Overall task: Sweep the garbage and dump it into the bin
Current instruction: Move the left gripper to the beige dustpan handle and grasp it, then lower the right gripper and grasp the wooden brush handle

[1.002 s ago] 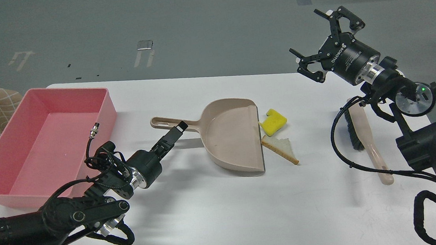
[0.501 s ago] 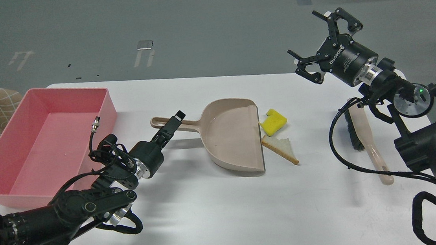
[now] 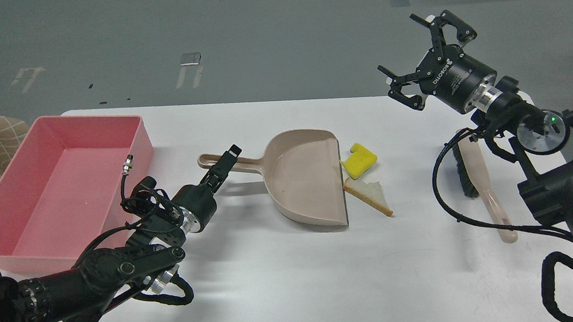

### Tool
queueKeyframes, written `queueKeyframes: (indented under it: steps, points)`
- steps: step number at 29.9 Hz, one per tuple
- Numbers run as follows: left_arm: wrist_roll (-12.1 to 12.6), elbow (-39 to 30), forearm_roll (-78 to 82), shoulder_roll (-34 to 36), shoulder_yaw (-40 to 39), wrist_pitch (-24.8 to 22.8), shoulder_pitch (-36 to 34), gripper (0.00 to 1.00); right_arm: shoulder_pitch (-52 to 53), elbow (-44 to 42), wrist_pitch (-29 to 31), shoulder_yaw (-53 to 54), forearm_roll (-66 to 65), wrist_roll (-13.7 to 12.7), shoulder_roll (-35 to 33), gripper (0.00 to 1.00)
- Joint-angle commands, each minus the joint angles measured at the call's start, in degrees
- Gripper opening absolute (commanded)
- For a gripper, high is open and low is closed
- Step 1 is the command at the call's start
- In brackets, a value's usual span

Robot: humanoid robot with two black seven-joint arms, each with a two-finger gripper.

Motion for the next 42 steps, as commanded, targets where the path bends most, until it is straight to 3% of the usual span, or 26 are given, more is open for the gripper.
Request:
queueKeyframes:
  steps: [1,5,7,26,37,42]
  points:
    - [0.0,-0.1,-0.3,0.0,0.1,0.0,0.1,0.42,0.0,0.0,0.0,0.0,0.0,0.0,0.0,1.00]
    - [0.0,0.0,-0.3,0.0,0.1,0.0,0.1,0.09,0.0,0.0,0.0,0.0,0.0,0.0,0.0,1.00]
    - [0.0,0.0,-0.3,0.0,0.1,0.0,0.1,0.00,0.0,0.0,0.0,0.0,0.0,0.0,0.0,1.00]
    - [0.0,0.7,-0.6,-0.8,1.0,0.0,-0.5,0.00,1.1,0.2,0.0,-2.8,-2.9,-0.1,-2.5,1.00]
    - [0.0,2.8,-0.6,-1.0,1.1,0.0,-0.7,0.00,11.3,4.1,0.0,-33.3,-7.1,-0.1,-17.8,1.00]
    - [0.0,3.0,-0.6,-0.9,1.1,0.0,-0.8,0.00,17.8,4.1,0.0,-48.0,-17.1,0.0,-21.4,1.00]
